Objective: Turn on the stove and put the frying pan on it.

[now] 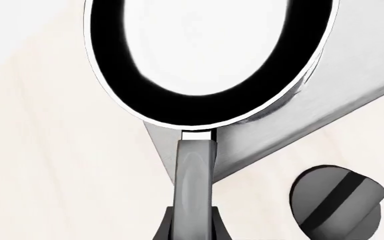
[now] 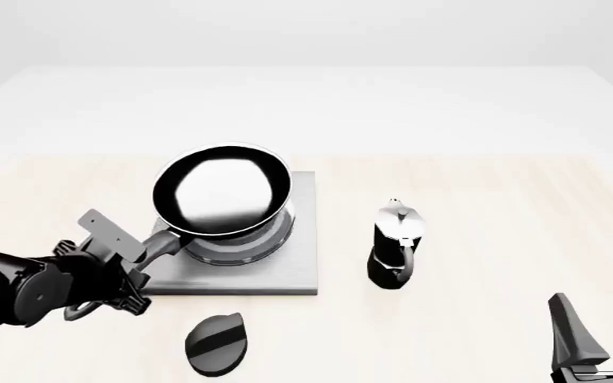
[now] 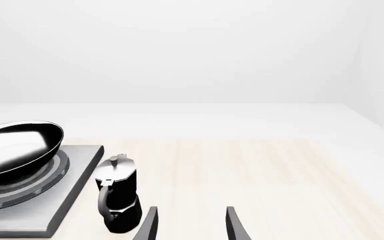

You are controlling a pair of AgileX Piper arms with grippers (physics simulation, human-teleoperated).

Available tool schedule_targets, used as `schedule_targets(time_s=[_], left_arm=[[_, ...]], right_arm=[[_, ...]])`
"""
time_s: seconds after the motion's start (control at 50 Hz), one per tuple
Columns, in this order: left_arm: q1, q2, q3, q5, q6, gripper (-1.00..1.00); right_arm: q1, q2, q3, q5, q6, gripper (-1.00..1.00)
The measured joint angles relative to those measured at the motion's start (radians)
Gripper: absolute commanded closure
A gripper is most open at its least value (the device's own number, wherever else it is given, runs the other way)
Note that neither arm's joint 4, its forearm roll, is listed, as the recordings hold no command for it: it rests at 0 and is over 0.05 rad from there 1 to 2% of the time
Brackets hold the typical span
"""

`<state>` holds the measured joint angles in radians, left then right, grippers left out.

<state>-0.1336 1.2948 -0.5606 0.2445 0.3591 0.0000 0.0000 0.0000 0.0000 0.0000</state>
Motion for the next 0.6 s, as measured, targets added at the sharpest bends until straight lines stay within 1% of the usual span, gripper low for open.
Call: schedule_targets(time_s=[0.3,0.6], left_arm=[[-0.028,0.04,0.028,-0.039,-0.004,1.0],[-0.03,0.063,0.035,-0.071,0.006,1.0]], right_arm=[[0.0,0.0,0.0,0.0,0.0,-1.0],[0.0,0.0,0.0,0.0,0.0,-1.0]])
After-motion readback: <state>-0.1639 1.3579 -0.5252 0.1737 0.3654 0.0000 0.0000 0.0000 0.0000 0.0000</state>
